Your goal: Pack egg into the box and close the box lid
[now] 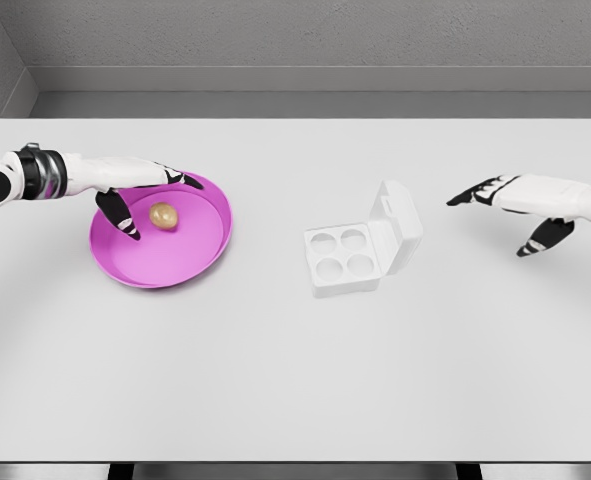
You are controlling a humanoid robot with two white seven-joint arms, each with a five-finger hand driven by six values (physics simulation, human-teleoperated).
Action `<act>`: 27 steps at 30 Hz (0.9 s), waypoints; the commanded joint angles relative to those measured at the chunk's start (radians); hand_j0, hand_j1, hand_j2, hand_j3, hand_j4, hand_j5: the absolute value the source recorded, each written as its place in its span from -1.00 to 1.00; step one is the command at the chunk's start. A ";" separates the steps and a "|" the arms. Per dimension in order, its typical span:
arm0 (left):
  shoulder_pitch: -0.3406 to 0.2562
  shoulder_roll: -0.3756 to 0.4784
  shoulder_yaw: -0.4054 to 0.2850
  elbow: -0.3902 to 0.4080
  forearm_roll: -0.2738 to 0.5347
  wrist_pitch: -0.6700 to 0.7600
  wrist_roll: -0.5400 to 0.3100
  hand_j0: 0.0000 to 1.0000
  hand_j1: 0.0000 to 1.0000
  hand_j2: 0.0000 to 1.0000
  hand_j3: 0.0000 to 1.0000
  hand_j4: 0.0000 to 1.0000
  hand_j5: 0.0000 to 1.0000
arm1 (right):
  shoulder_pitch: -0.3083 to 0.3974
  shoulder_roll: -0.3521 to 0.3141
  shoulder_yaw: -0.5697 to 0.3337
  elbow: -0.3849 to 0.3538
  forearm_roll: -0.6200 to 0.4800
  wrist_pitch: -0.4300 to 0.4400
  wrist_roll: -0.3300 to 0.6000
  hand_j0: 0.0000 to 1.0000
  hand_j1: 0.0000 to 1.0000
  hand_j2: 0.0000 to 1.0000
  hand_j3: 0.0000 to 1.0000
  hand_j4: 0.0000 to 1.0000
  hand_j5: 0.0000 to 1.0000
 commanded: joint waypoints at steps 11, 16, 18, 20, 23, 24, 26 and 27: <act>0.000 -0.028 0.003 0.033 0.003 0.003 0.000 1.00 1.00 1.00 1.00 1.00 1.00 | 0.015 -0.017 0.003 -0.023 -0.004 0.003 0.000 1.00 1.00 1.00 1.00 1.00 1.00; 0.000 -0.031 0.003 0.037 0.003 0.005 0.000 1.00 1.00 1.00 1.00 1.00 1.00 | 0.015 -0.025 -0.003 -0.023 -0.004 0.003 0.000 1.00 1.00 1.00 1.00 1.00 1.00; 0.000 -0.034 0.001 0.037 0.003 0.006 0.000 1.00 1.00 1.00 1.00 1.00 1.00 | 0.015 -0.023 -0.003 -0.025 -0.004 0.003 0.000 1.00 1.00 1.00 1.00 1.00 1.00; 0.000 -0.036 0.001 0.037 0.003 0.008 0.000 1.00 1.00 1.00 1.00 1.00 1.00 | 0.015 -0.023 -0.003 -0.025 -0.004 0.003 0.000 1.00 1.00 1.00 1.00 1.00 1.00; 0.002 -0.043 0.000 0.045 0.003 0.008 0.000 1.00 1.00 1.00 1.00 1.00 1.00 | 0.015 -0.022 -0.001 -0.025 -0.004 0.003 0.000 1.00 1.00 1.00 1.00 1.00 1.00; 0.003 -0.043 0.000 0.047 0.003 0.008 0.000 1.00 1.00 1.00 1.00 1.00 1.00 | 0.015 -0.022 -0.001 -0.025 -0.004 0.003 0.000 1.00 1.00 1.00 1.00 1.00 1.00; 0.008 -0.045 0.000 0.047 0.003 0.008 0.000 1.00 1.00 1.00 1.00 1.00 1.00 | 0.015 -0.022 0.000 -0.025 -0.004 0.003 0.000 1.00 1.00 1.00 1.00 1.00 1.00; 0.008 -0.045 0.001 0.047 0.003 0.008 0.000 1.00 1.00 1.00 1.00 1.00 1.00 | 0.015 -0.022 0.002 -0.025 -0.004 0.003 0.000 1.00 1.00 1.00 1.00 1.00 1.00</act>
